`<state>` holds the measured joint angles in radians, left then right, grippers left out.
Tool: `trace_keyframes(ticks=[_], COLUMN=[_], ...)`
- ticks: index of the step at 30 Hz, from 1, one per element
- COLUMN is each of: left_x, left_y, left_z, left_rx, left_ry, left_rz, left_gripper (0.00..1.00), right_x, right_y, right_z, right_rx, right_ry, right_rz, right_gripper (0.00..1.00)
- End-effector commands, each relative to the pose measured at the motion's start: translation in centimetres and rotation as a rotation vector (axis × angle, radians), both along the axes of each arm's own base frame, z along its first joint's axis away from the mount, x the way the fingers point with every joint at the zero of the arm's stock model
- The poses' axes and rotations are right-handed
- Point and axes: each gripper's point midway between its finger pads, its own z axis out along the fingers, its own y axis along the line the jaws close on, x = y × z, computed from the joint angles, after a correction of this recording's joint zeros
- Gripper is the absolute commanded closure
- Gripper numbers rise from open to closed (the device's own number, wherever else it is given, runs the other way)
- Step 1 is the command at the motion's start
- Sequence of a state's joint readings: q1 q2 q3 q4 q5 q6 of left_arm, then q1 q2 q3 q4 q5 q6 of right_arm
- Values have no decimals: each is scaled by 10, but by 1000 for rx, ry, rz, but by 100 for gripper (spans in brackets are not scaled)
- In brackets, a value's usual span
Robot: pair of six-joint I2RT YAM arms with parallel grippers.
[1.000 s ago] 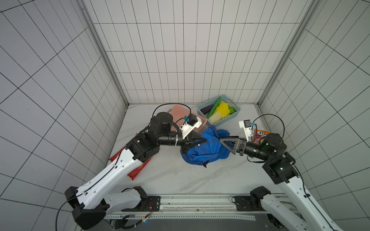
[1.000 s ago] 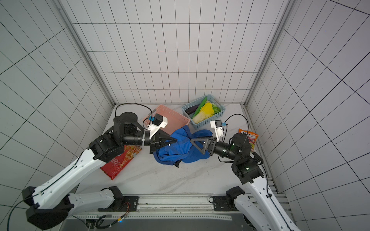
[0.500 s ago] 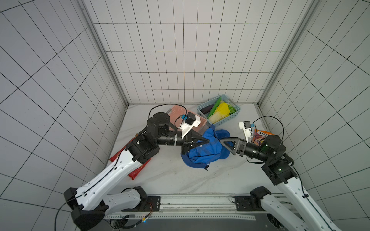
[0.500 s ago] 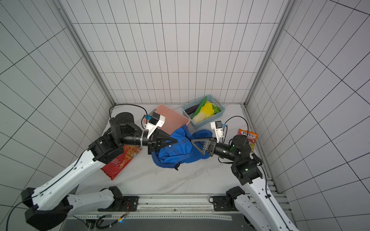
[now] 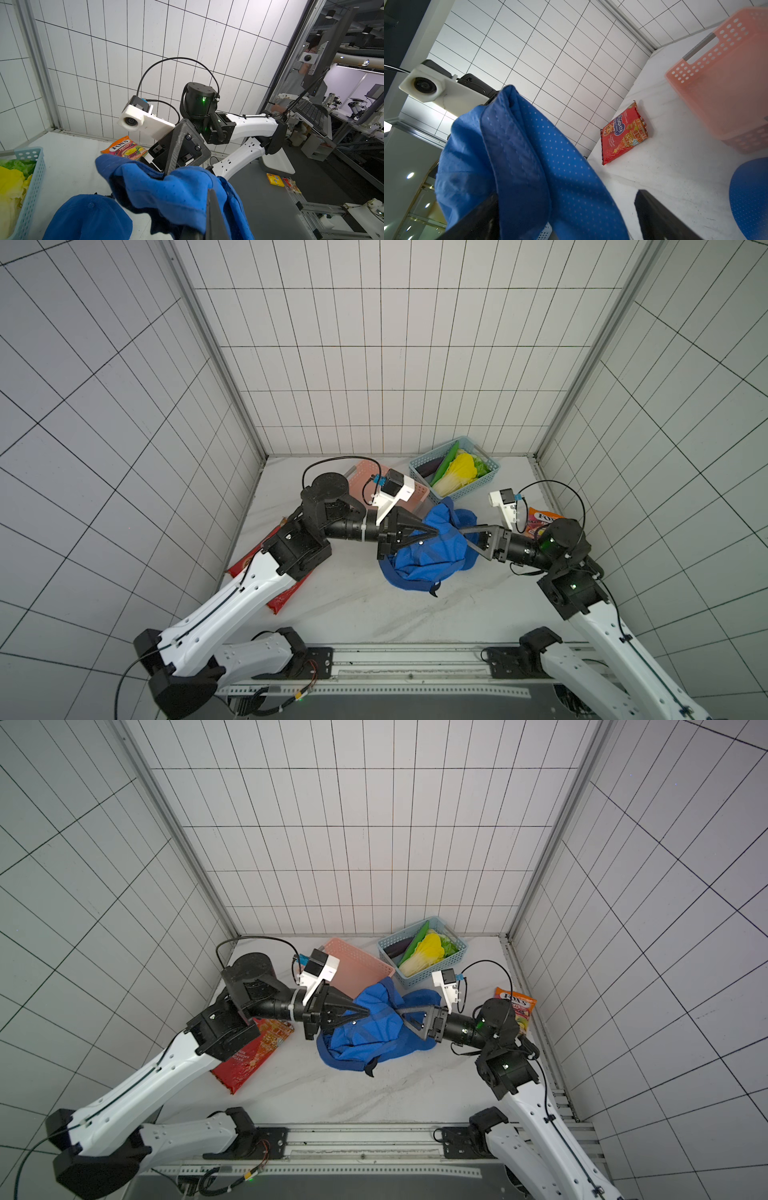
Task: Turn the baseball cap inside out
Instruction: Turn over the baseball cap.
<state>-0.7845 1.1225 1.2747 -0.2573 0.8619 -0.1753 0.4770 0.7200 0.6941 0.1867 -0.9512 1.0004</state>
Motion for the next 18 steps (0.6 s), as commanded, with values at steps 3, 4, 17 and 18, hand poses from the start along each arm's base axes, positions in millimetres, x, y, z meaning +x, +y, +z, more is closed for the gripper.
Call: trace_keyframes(ticks=[3, 4, 17, 18], left_x=[13, 19, 68, 72], left_y=[-6, -7, 2, 6], left_z=[-13, -19, -53, -56], left_rx=[15, 35, 123, 130], left_ry=[-10, -8, 34, 37], left_rz=[46, 74, 363, 401], left_gripper=[100, 100, 100, 95], right_x=[-15, -17, -12, -10], right_y=[-3, -4, -7, -8], right_z=[32, 35, 37, 35], right_rx=[71, 76, 74, 68], right_ry=[-77, -86, -92, -90], right_rz=[60, 61, 5, -12], right_gripper=[1, 0, 88, 95])
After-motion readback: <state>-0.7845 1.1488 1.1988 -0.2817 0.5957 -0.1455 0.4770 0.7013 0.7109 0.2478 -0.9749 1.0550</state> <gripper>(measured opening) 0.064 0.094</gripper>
